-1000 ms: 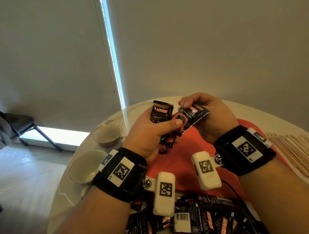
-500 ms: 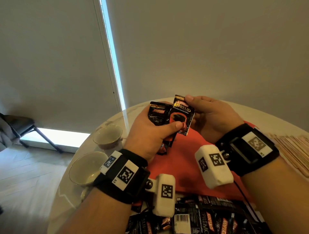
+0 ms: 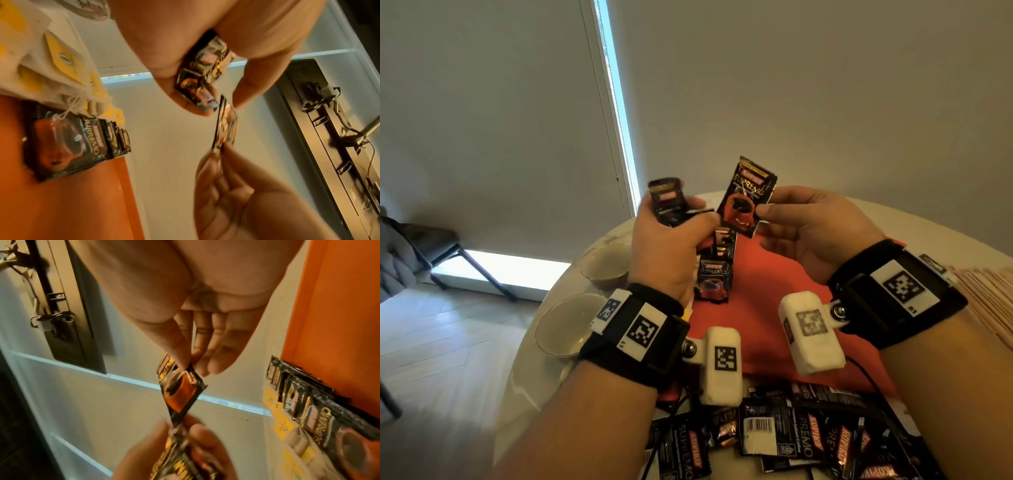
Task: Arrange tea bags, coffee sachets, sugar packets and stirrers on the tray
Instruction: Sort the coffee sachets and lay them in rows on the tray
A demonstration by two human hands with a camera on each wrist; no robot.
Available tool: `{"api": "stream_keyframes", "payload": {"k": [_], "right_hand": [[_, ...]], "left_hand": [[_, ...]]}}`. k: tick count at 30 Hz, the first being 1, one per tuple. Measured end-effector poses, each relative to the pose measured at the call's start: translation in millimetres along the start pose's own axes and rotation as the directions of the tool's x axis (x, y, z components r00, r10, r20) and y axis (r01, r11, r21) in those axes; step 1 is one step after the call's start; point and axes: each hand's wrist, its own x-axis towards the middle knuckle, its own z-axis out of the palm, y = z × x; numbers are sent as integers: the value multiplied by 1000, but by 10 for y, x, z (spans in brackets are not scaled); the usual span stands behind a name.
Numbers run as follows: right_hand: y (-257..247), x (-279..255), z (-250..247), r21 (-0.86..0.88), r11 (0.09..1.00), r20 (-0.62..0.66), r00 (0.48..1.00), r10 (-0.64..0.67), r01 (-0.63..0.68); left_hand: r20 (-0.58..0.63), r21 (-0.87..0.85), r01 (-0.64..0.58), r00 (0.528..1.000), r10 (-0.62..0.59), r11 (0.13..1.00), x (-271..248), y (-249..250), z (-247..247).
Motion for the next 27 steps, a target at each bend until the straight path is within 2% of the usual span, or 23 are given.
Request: {"api": "stream_keyframes", "payload": {"k": [2, 4, 8, 11, 18, 27], "right_hand": [[35, 20, -36, -3, 998, -69, 996, 59, -60], [123, 28, -63, -82, 985, -102, 984, 143, -151], [396, -33, -51, -371, 870, -74, 944, 322, -326], [505, -50, -7, -422, 812, -83, 909, 408, -403], [552, 11, 101, -404, 805, -76, 893, 444, -435], [547, 32, 150, -450, 768, -109, 882, 459, -455]], "left_hand": [[-83, -20, -30, 996, 28, 999, 33, 43, -35], [-141, -9, -53, 989, 51, 999, 37, 79, -50], [-178, 18, -93, 980, 95, 995, 7, 132, -6], [-186, 12, -117, 975, 117, 993, 8, 141, 1], [-227, 10, -125, 966, 124, 992, 64, 115, -27], [-209, -15, -152, 967, 146, 988, 60, 117, -6]]}}
